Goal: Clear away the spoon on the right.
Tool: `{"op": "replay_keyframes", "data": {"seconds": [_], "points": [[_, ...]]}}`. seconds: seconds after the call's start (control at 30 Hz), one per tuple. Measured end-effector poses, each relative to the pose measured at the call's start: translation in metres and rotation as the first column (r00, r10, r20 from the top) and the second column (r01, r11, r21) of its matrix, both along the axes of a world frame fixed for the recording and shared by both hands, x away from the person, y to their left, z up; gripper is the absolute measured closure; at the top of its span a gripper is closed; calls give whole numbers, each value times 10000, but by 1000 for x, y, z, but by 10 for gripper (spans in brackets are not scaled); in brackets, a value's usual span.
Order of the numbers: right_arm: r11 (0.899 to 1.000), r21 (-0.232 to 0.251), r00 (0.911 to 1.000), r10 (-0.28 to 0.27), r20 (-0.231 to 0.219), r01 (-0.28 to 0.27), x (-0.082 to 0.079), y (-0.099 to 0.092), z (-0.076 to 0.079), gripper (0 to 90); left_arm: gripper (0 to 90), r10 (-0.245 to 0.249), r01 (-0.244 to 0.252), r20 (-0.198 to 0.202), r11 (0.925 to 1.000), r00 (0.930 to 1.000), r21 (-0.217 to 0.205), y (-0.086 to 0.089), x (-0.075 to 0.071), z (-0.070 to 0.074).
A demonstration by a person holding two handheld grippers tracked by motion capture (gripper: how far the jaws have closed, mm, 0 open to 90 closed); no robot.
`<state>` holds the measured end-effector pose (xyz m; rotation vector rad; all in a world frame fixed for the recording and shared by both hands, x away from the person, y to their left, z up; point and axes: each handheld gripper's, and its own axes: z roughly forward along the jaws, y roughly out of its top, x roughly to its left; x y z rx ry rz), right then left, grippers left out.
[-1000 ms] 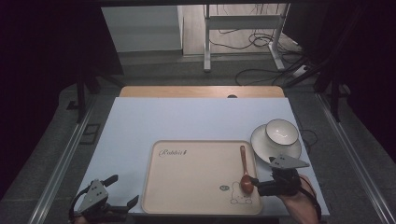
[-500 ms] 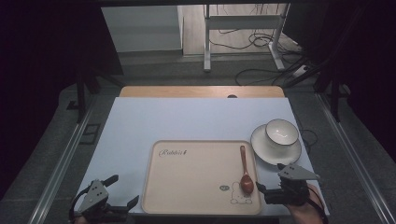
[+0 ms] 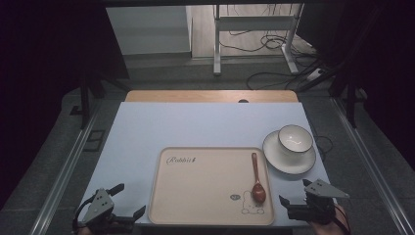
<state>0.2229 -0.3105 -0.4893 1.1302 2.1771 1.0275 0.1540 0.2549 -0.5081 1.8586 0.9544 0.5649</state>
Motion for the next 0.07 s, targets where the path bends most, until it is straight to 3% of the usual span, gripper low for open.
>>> {"op": "replay_keyframes", "data": {"seconds": [0.07], "points": [[9999, -70, 9999, -77, -144, 76, 2, 0, -2, 27, 2, 2, -3, -45, 10000, 10000, -6, 0, 1, 0]]}}
